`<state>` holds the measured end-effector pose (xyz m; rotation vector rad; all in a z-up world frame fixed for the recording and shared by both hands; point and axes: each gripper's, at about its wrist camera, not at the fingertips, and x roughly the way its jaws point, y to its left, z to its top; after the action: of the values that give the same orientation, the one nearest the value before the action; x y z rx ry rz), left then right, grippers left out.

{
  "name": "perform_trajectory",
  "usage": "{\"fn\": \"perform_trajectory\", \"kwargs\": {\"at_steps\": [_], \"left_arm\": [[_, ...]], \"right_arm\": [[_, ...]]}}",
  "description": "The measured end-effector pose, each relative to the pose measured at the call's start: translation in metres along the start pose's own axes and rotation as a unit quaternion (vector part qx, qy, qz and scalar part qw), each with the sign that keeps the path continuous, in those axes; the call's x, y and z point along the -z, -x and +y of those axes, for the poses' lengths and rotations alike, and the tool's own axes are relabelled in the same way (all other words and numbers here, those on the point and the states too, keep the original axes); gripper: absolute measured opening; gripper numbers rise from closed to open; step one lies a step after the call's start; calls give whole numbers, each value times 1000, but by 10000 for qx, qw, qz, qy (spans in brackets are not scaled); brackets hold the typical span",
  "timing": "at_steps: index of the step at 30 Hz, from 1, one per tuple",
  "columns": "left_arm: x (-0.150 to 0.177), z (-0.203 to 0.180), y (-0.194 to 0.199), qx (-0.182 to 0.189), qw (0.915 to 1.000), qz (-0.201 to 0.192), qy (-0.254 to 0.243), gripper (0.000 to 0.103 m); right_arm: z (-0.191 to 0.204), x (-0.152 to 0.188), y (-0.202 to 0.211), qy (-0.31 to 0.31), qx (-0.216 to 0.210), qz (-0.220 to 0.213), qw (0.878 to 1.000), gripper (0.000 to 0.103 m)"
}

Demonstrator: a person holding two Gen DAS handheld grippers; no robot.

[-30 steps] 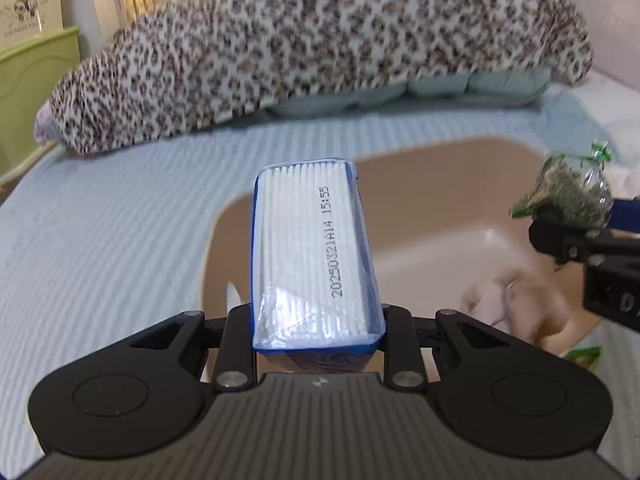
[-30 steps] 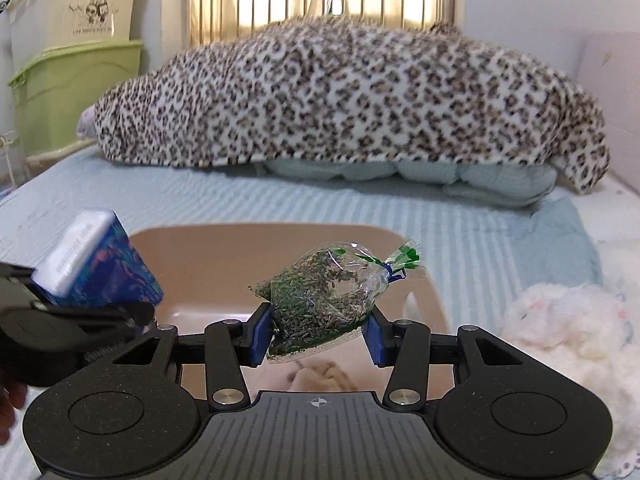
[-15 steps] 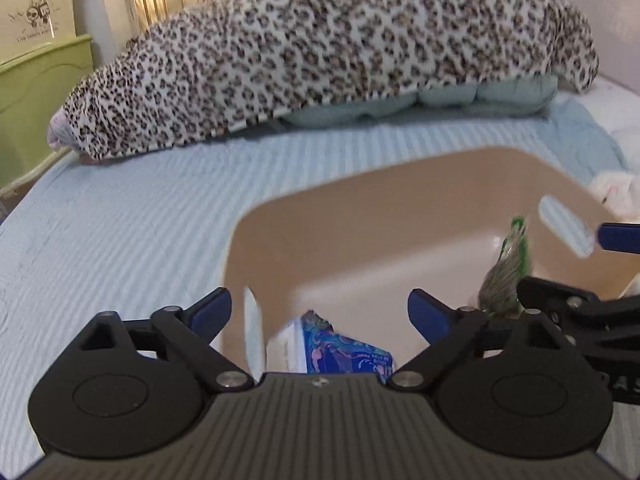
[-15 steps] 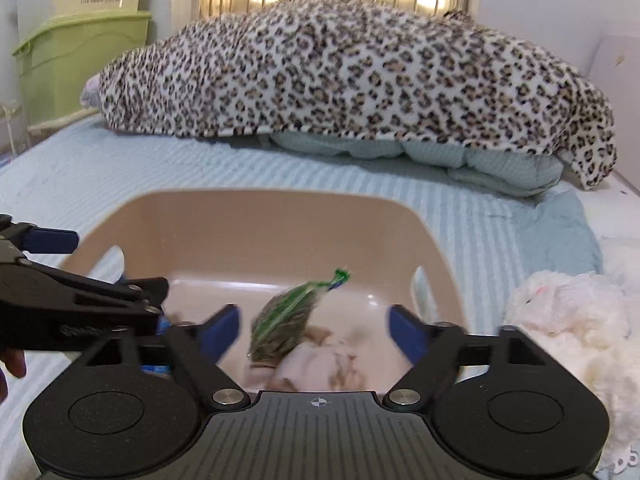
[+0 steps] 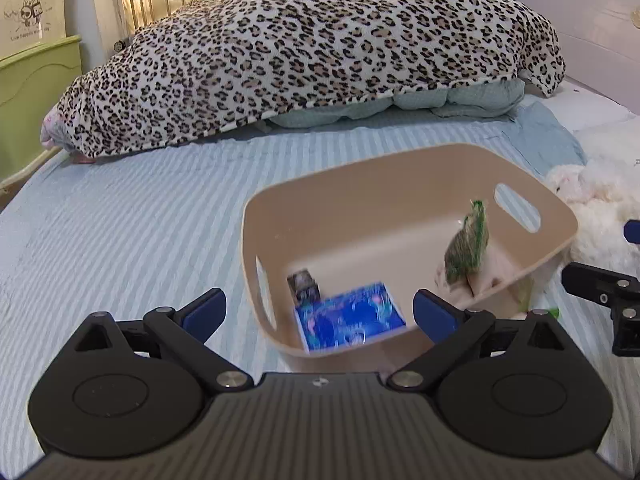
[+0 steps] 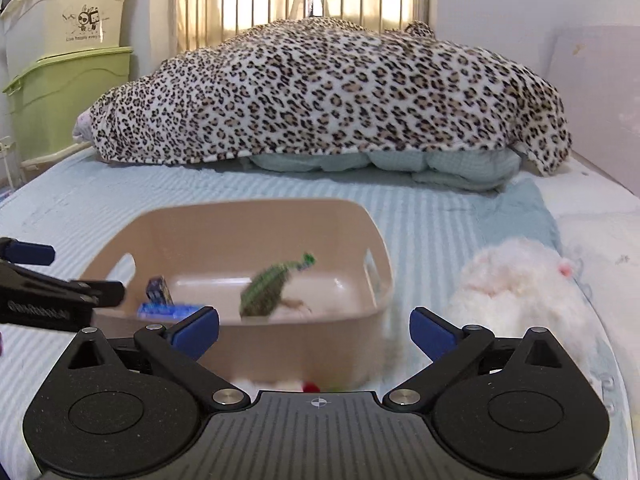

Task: Organize objects
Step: 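Grasp the white card box with the left tool while the right tool grasps the green candy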

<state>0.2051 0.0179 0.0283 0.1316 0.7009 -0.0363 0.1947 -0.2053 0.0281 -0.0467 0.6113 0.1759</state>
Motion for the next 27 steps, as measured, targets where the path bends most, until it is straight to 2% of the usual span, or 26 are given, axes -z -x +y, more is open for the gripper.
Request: {"fn": "perform_trajectory", "kwargs": {"at_steps": [7, 16, 21, 27], "left_arm": [[36, 7, 3, 62, 9997, 246, 11, 100], [85, 14, -19, 92, 9970, 769, -38, 100], [97, 10, -31, 168, 9951, 962, -181, 100], [102, 5, -37, 492, 9935, 1020, -147, 100]], "right_arm": [[-17, 23, 7, -363, 126, 170, 9991, 103], [-26, 55, -14, -495, 196, 754, 9957, 103], [-25, 67, -31, -438, 202, 1013, 9937, 103], [-25, 72, -52, -310, 199, 1211, 9920, 103]]}}
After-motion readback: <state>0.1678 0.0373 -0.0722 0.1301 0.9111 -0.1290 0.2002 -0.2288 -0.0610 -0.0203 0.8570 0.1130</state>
